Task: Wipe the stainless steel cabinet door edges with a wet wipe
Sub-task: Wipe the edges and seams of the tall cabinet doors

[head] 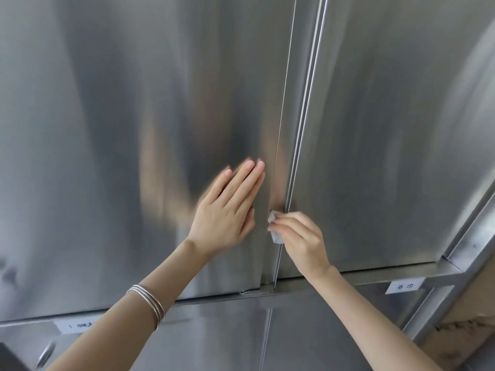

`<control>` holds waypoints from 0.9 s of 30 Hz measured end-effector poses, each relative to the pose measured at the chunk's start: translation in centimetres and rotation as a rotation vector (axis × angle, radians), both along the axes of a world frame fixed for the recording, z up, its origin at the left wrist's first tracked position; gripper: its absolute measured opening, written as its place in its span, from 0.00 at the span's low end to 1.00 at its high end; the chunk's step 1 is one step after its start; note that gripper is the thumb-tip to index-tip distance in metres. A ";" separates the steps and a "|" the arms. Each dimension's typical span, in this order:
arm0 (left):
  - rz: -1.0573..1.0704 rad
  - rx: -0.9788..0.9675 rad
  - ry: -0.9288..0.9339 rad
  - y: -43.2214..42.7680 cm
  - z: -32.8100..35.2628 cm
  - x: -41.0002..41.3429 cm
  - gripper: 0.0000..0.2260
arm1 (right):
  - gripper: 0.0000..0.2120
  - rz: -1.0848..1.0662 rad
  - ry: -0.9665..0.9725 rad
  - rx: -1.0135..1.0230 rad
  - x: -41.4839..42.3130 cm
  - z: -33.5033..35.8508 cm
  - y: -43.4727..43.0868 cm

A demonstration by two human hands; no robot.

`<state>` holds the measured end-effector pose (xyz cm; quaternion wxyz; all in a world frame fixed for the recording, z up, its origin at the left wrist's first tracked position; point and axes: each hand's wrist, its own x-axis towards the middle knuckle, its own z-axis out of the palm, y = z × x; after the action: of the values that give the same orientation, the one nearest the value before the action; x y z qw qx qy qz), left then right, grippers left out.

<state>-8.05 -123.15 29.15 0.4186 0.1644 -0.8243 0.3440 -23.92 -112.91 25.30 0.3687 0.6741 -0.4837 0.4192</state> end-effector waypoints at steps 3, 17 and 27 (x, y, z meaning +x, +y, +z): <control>0.012 0.003 -0.013 0.3 0.2 0.2 0.29 | 0.07 0.047 0.029 0.131 -0.6 0.8 0.2; -0.007 0.345 -0.334 2.7 -13.5 4.4 0.33 | 0.08 0.041 -0.038 0.425 0.5 -10.6 2.1; 0.025 0.392 -0.307 3.5 -13.7 4.0 0.32 | 0.05 0.027 -0.067 0.133 0.1 -9.4 0.1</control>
<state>-4.07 -119.64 15.47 0.2441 0.1985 -0.9271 0.2038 -23.85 -112.77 15.90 0.3007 0.6893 -0.5134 0.4133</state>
